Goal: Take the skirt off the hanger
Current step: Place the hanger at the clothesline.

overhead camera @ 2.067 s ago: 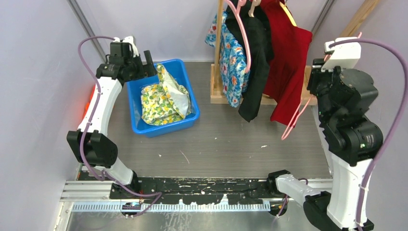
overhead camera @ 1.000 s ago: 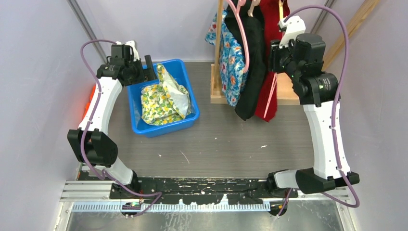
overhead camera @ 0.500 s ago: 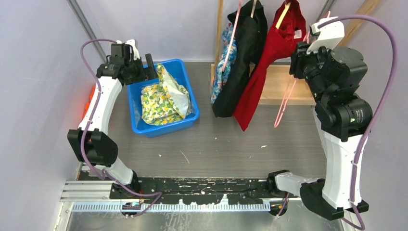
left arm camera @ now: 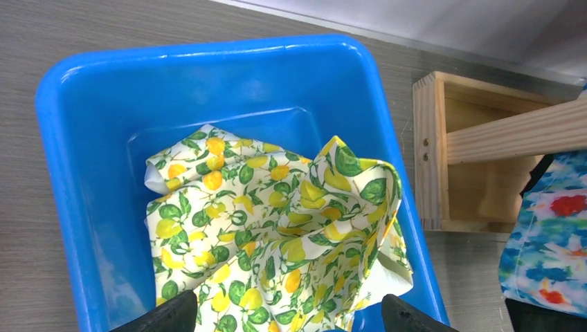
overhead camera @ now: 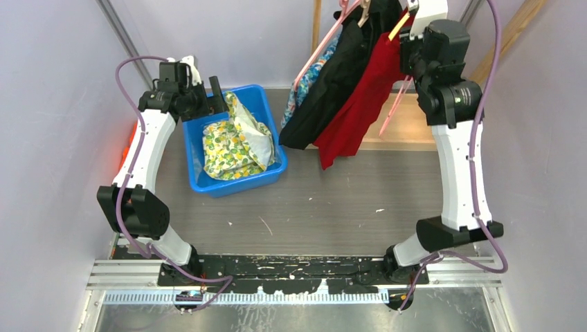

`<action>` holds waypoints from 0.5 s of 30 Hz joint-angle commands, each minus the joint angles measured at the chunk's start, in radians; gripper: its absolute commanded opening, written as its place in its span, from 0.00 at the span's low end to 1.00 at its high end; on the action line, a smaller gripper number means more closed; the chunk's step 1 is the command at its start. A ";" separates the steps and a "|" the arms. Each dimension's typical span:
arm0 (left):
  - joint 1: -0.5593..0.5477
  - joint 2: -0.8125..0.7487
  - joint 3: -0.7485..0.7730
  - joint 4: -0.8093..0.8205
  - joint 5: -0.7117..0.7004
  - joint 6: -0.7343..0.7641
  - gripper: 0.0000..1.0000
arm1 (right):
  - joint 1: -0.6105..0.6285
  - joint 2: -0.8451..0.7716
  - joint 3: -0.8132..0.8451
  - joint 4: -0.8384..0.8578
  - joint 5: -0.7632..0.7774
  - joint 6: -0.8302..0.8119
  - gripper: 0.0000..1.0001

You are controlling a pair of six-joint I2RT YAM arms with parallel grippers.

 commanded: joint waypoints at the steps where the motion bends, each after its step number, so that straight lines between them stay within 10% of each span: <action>1: 0.004 0.008 0.070 0.024 0.027 -0.002 0.99 | -0.040 0.043 0.137 0.114 0.019 -0.005 0.01; 15: 0.020 0.155 0.174 0.019 0.045 0.002 0.99 | -0.205 0.355 0.390 0.296 -0.098 0.082 0.01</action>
